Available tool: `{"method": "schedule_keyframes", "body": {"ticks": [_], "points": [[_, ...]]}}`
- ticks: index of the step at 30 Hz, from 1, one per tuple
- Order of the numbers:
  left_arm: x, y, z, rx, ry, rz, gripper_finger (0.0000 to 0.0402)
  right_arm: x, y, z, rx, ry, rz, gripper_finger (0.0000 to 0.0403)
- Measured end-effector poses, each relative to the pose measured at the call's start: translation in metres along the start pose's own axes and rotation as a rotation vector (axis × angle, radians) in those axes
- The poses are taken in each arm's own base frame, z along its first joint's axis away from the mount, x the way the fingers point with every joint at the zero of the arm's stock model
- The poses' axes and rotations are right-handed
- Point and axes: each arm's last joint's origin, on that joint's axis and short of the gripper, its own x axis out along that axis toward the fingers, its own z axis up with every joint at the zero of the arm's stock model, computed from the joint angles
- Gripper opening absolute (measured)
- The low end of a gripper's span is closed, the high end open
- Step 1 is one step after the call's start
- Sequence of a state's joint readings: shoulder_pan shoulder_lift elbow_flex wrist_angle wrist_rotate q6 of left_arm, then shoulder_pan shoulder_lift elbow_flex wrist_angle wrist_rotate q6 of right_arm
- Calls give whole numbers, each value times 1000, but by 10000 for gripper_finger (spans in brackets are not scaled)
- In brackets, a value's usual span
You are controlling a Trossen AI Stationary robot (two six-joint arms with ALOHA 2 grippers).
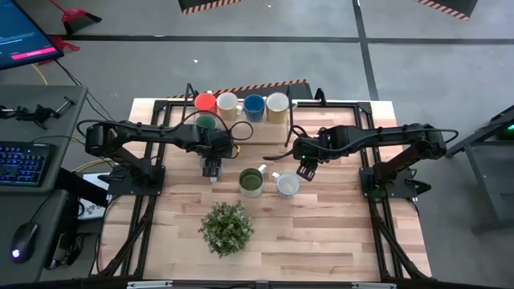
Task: Place coffee mugs
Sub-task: Put the blue patterned mug on the shelf
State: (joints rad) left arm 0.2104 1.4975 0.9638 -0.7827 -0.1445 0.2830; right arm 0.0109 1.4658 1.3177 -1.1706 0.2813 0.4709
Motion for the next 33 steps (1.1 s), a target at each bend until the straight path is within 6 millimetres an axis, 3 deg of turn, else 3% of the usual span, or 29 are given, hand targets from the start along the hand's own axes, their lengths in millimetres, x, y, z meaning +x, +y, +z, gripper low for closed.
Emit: {"method": "schedule_keyframes", "body": {"ticks": [9, 16, 23, 33], "points": [[0, 0, 0, 2, -1, 1, 112, 0, 0, 0, 1, 0, 0, 177], [-3, 0, 1, 8, -19, -21, 16, 0, 0, 0, 0, 1, 0, 177], [-7, 1, 2, 9, -7, -26, 14, 0, 0, 0, 0, 0, 0, 177], [-59, 18, 33, 109, -112, 36, 12, 0, -1, 1, 0, -21, -41, 177]]}}
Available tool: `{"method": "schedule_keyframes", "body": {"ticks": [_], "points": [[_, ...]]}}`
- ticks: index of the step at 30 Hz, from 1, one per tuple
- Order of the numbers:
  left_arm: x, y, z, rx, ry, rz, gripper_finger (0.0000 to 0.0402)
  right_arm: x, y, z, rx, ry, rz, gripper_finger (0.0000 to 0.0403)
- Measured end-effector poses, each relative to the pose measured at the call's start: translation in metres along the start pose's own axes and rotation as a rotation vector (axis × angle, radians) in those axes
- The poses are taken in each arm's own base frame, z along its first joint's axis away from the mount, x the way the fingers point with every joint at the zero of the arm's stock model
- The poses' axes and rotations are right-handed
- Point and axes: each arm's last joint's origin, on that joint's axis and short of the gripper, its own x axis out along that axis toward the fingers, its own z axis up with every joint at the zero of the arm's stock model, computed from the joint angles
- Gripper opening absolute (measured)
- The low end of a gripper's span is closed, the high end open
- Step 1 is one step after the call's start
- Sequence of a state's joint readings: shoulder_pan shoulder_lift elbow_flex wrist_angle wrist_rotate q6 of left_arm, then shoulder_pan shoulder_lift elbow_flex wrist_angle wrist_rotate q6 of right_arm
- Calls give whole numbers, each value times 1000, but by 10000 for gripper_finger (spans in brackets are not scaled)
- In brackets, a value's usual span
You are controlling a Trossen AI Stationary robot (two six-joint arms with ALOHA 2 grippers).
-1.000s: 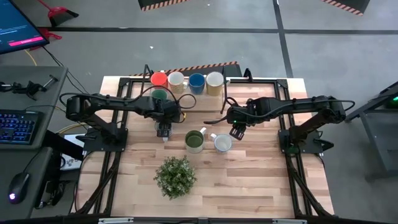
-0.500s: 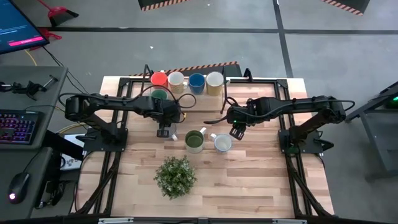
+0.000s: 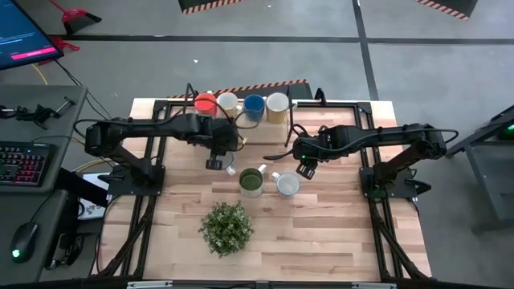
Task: Place coffee mugs
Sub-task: Put the blue patterned mug on the shelf
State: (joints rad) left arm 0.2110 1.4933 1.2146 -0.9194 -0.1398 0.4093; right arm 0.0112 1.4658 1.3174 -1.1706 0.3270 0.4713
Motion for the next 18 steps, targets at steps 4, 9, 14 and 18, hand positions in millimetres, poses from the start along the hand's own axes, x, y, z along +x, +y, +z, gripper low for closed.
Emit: {"method": "schedule_keyframes", "body": {"ticks": [4, 9, 14, 18], "points": [[-13, 11, 7, 61, -27, 85, 12, 0, 0, 0, 0, -2, -5, 177], [-14, 29, 1, 158, -4, 120, 12, 7, 1, -4, -5, 12, -11, 177], [-8, 44, -6, 217, 35, 125, 12, 17, 2, -10, 12, 41, -14, 177], [-4, 50, -8, 254, 56, 116, 12, 23, 2, -14, 35, 55, -19, 177]]}}
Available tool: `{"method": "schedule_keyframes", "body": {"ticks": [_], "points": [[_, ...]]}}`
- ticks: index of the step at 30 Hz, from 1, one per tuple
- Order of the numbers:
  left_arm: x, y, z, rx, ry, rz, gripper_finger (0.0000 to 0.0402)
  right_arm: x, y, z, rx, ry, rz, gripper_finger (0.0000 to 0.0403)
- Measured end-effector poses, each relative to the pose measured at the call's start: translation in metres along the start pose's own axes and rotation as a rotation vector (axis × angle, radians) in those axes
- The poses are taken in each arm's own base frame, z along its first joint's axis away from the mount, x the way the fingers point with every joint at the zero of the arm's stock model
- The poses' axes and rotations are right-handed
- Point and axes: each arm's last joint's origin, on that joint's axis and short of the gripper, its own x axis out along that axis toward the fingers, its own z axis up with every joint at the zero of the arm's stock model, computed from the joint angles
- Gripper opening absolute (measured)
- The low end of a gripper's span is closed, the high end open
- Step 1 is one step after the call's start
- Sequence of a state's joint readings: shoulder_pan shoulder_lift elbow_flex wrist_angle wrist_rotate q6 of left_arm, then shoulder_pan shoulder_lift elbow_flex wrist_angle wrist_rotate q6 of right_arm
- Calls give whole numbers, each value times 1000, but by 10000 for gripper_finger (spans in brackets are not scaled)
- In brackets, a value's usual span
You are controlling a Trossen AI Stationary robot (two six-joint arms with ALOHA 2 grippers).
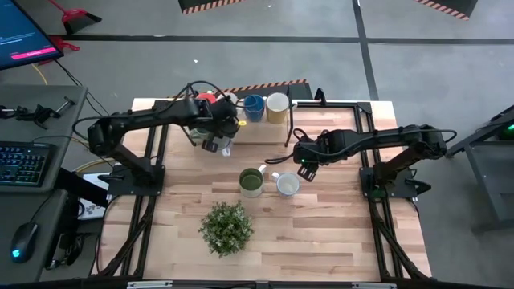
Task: Place coffee mugs
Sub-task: Put the blue patterned mug on the shelf
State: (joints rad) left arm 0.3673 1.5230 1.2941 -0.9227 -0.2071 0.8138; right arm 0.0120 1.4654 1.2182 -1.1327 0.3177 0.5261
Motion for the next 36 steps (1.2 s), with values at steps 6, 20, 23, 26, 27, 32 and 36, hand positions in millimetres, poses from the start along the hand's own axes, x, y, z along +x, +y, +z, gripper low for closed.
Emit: {"method": "schedule_keyframes", "body": {"ticks": [6, 20, 23, 26, 27, 32, 36], "points": [[-2, 19, 17, 84, -66, -5, 12, 2, 1, 1, 14, -15, 13, 177], [33, 57, 17, 159, -9, -172, 11, 2, 2, 4, 7, -50, 10, 177], [39, 58, 15, 152, 5, -188, 11, 2, 2, 4, 5, -49, 9, 177], [39, 59, 14, 148, 3, -185, 11, 2, 2, 4, -12, -50, 8, 177], [39, 59, 14, 147, 4, -185, 11, 2, 2, 4, -15, -51, 8, 177], [39, 60, 12, 145, 22, -174, 11, 2, 2, 4, -19, -55, 4, 177], [41, 61, 12, 147, 59, -155, 11, 2, 2, 4, -17, -55, 4, 177]]}}
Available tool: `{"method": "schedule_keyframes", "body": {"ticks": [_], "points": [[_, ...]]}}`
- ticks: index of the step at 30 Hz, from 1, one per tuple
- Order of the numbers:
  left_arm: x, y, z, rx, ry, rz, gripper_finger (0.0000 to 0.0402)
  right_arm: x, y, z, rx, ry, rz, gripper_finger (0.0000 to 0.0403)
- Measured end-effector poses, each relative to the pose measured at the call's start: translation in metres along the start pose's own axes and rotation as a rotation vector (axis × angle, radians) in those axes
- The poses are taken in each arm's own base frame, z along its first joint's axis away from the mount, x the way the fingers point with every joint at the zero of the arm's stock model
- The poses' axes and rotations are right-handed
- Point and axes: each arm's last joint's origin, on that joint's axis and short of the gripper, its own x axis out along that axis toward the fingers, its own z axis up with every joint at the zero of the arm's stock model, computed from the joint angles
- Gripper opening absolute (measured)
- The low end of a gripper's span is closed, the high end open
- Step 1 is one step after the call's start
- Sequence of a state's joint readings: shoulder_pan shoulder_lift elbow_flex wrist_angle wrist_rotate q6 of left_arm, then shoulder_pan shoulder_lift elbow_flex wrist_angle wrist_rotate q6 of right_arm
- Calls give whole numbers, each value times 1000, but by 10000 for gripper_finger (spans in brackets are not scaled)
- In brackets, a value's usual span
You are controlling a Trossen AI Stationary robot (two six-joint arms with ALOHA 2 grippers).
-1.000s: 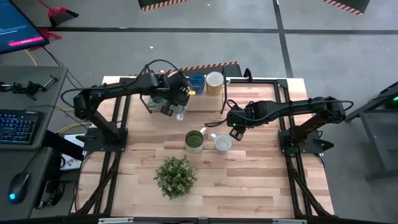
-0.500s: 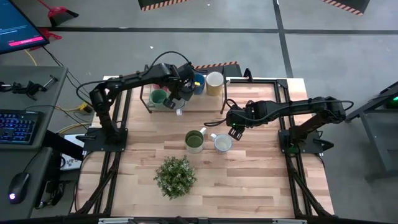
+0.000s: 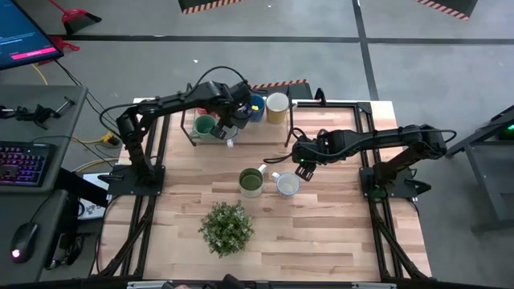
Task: Place coffee mugs
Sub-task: Put the blue patterned mug on the shelf
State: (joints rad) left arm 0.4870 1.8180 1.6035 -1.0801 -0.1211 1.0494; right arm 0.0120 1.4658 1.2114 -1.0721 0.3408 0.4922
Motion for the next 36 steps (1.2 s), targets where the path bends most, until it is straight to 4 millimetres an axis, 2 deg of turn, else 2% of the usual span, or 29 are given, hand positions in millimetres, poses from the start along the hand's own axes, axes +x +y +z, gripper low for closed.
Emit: {"method": "schedule_keyframes", "body": {"ticks": [17, 36], "points": [[2, 3, -4, -92, 5, 7, 11, 0, 0, 0, 1, 0, 0, 177], [6, 6, -4, -114, 19, 22, 11, 0, 0, 0, 6, -2, 0, 177]]}}
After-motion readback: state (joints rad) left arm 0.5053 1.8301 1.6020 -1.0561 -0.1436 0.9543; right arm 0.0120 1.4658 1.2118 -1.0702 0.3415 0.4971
